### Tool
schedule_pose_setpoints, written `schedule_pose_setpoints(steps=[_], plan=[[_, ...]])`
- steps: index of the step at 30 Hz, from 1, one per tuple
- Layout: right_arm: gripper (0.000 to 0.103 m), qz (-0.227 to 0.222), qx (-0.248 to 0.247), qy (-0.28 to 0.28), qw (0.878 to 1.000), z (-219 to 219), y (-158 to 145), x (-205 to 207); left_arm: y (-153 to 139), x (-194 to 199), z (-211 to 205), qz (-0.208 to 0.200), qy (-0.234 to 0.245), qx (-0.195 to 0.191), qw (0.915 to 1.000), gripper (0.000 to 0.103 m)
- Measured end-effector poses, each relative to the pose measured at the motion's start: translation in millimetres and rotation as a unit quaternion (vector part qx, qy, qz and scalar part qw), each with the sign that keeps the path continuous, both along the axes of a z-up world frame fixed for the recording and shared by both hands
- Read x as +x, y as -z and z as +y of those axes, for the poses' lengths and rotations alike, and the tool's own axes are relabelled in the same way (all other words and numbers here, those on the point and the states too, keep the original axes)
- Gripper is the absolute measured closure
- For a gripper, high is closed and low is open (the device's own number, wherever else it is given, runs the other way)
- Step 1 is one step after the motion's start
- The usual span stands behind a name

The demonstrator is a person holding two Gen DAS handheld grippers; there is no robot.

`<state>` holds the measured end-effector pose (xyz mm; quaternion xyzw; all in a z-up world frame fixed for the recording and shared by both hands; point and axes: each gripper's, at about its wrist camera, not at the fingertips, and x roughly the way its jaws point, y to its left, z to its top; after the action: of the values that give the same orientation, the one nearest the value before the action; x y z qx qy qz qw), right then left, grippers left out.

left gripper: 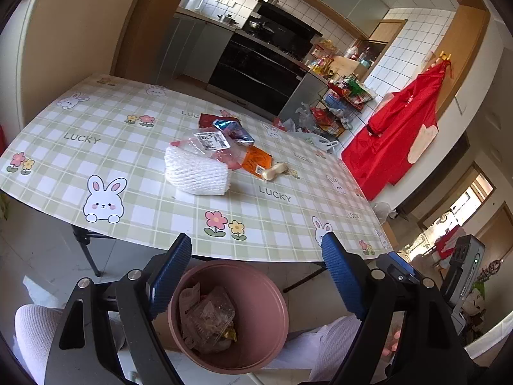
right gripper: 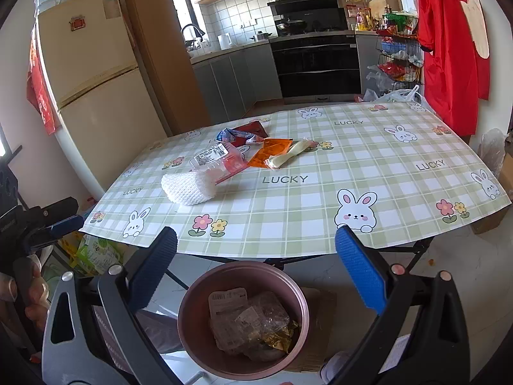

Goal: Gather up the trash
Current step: 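Open the left gripper over the pink bin, dropping the clear box, then grasp the white foam net sleeve with the left gripper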

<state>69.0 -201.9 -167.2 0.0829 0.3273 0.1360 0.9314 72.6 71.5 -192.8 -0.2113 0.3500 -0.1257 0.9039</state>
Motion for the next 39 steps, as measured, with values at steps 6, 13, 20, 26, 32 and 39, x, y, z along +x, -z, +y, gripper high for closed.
schedule_pose_setpoints(steps=[6, 13, 20, 26, 32, 39], plan=[[0.006, 0.003, -0.036, 0.0, 0.999, 0, -2, 13, 3, 10, 20, 0.001, -0.025, 0.014, 0.9996, 0.022], [0.005, 0.012, -0.021, 0.012, 1.0, -13, -2, 48, 25, 54, 37, 0.044, -0.055, -0.013, 0.9974, 0.022], [0.005, 0.025, -0.023, 0.022, 0.999, -21, 12, 84, 56, 128, 60, 0.105, -0.15, -0.125, 0.9752, 0.022], [0.005, 0.05, -0.017, 0.03, 0.998, -33, 26, 112, 83, 183, 53, 0.154, -0.196, -0.186, 0.9503, 0.022], [0.005, 0.069, -0.017, 0.029, 0.997, -45, 37, 129, 126, 208, 48, 0.2, -0.236, -0.231, 0.9221, 0.022], [0.006, 0.087, -0.056, 0.007, 0.995, -40, 48, 148, 150, 224, 46, 0.22, -0.236, -0.232, 0.9175, 0.024]])
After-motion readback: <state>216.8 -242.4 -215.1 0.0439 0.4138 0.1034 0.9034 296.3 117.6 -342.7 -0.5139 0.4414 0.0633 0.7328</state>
